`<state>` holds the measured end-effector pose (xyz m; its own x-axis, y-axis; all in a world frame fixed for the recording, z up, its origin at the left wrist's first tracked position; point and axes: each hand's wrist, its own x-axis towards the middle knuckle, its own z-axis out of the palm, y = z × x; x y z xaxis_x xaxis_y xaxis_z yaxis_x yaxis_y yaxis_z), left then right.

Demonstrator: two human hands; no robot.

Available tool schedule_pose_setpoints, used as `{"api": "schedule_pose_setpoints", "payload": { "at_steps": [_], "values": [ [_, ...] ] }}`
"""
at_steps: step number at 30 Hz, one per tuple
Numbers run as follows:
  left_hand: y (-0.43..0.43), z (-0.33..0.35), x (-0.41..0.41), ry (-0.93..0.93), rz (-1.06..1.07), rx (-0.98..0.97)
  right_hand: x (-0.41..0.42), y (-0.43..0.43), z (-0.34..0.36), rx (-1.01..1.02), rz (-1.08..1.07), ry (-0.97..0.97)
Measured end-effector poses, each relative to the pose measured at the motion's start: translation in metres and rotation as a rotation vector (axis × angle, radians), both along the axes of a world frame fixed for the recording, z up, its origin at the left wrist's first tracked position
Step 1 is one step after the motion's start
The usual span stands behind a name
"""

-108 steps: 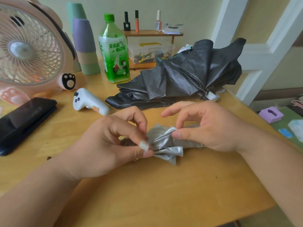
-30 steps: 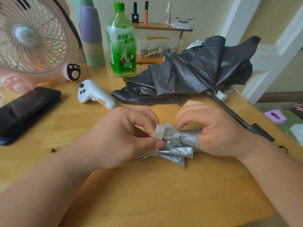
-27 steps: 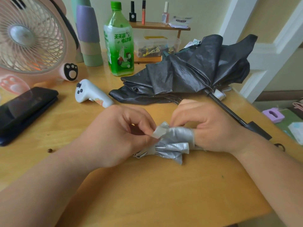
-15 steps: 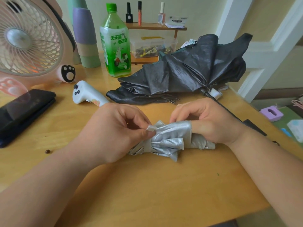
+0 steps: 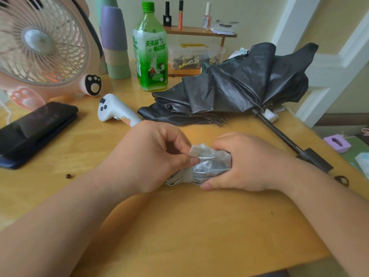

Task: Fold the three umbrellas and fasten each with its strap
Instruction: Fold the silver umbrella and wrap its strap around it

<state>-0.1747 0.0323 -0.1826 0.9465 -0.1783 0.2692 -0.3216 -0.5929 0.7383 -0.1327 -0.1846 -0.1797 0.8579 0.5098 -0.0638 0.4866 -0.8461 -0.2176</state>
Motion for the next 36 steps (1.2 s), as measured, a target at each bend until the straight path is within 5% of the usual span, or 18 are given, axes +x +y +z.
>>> {"api": "schedule_pose_setpoints", "payload": {
  "at_steps": [5, 10, 16, 21, 26, 31, 36],
  "values": [
    [0.009, 0.011, -0.002, -0.347, -0.182, 0.235, 0.008, -0.001, -0.015, 0.156, 0.239, -0.628],
    [0.015, -0.006, 0.008, -0.352, -0.279, 0.309, 0.013, 0.0, -0.036, 0.193, 0.371, -0.71],
    [0.026, -0.012, 0.005, -0.278, -0.246, 0.118, 0.01, 0.0, -0.04, 0.206, 0.37, -0.842],
    [0.018, 0.002, 0.005, -0.552, -0.205, 0.237, 0.014, 0.003, -0.024, 0.284, 0.276, -1.044],
    [0.02, -0.019, 0.01, -0.335, -0.229, 0.169, 0.015, -0.003, -0.034, 0.21, 0.39, -0.757],
    [0.02, -0.019, 0.003, -0.364, -0.24, 0.154, 0.003, -0.011, -0.02, 0.338, 0.299, -0.343],
    [0.019, -0.015, 0.003, -0.32, -0.293, 0.168, 0.0, -0.005, -0.011, 0.401, 0.125, -0.156]
  ]
}}
